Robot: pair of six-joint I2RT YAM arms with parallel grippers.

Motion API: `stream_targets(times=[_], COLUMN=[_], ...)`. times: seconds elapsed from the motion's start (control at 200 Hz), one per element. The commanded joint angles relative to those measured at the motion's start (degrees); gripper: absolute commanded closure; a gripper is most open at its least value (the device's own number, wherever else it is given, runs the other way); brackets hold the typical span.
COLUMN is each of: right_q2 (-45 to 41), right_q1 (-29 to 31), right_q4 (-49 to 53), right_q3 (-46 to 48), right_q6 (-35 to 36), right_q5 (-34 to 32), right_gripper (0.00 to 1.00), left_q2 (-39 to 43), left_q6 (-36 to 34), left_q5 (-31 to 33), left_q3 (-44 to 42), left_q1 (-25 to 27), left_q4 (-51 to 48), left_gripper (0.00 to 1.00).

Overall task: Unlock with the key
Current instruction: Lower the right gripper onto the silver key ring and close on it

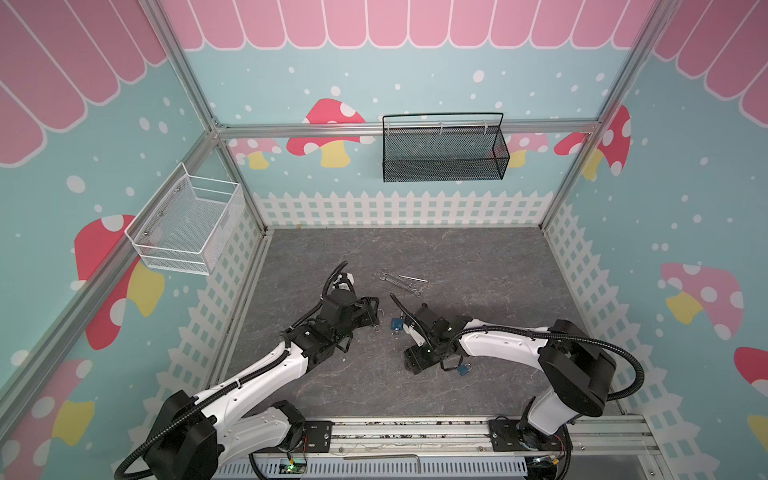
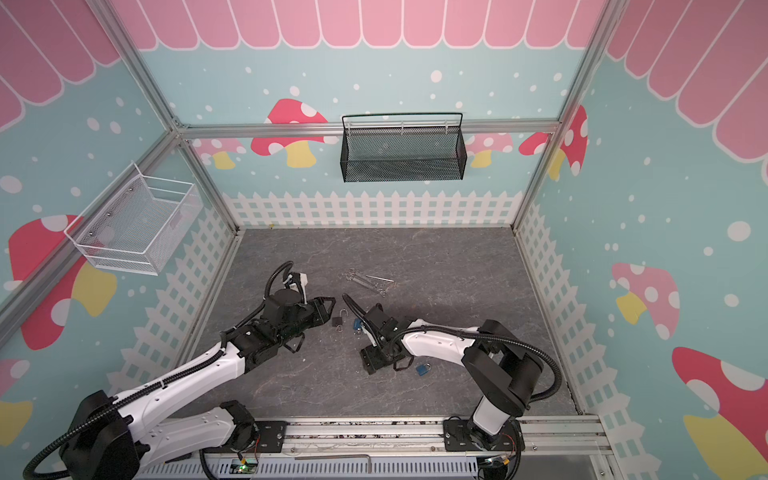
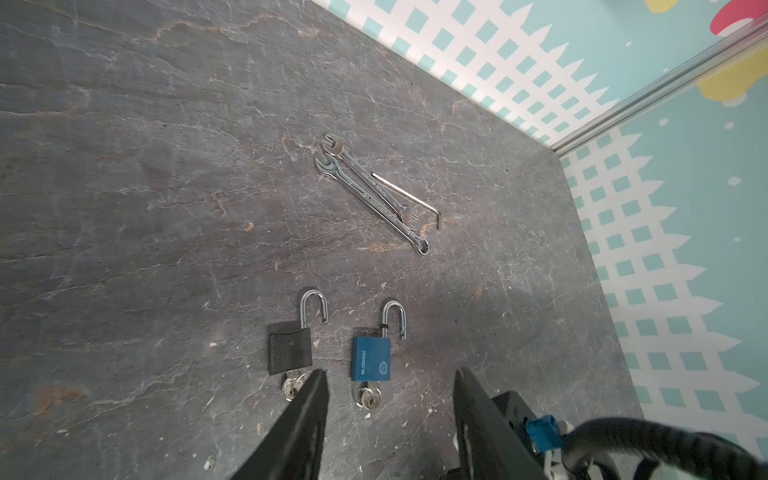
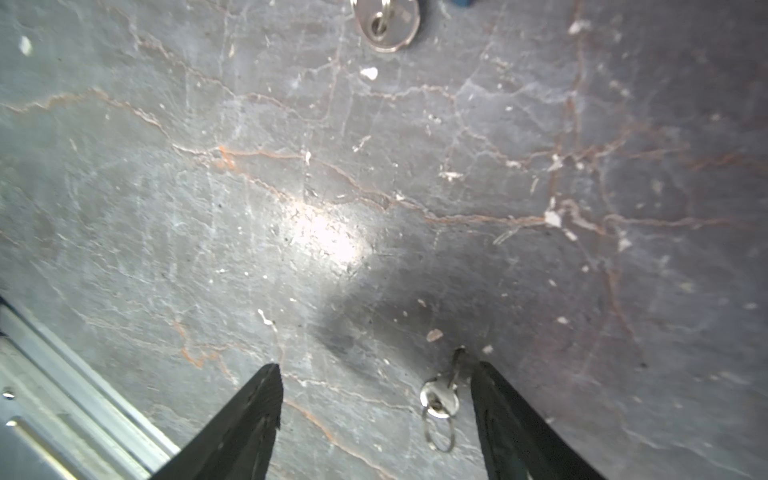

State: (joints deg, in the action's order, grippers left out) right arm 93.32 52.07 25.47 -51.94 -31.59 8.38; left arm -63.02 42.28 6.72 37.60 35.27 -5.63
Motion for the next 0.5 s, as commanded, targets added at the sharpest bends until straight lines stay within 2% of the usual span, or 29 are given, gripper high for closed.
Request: stream_targets(times=[0.0, 0.155, 0.49], right_q2=[-1.33, -1.98, -2.44], right_q1=[-0.44, -0.57, -0.58], right_q4=[3.6, 4.11, 3.82], right_q3=[-0.57, 0.33, 1.44], right_q6=[4.61, 6.74, 9.41], right_q5=[-1.71, -1.13, -1.5], right_gripper=[0.26, 0.28, 0.42], left_q2=[1.23, 0.8, -0.3], left_q6=[1.84, 2.62, 4.98], left_q5=[2.06, 1.22, -1.17], left_q3=[-0.92, -0.68, -1.46], left_q1=[-0.48, -0.55, -0.48], left_q4=[1.14, 2.08, 4.54], left_gripper=[0.51, 0.52, 0.52])
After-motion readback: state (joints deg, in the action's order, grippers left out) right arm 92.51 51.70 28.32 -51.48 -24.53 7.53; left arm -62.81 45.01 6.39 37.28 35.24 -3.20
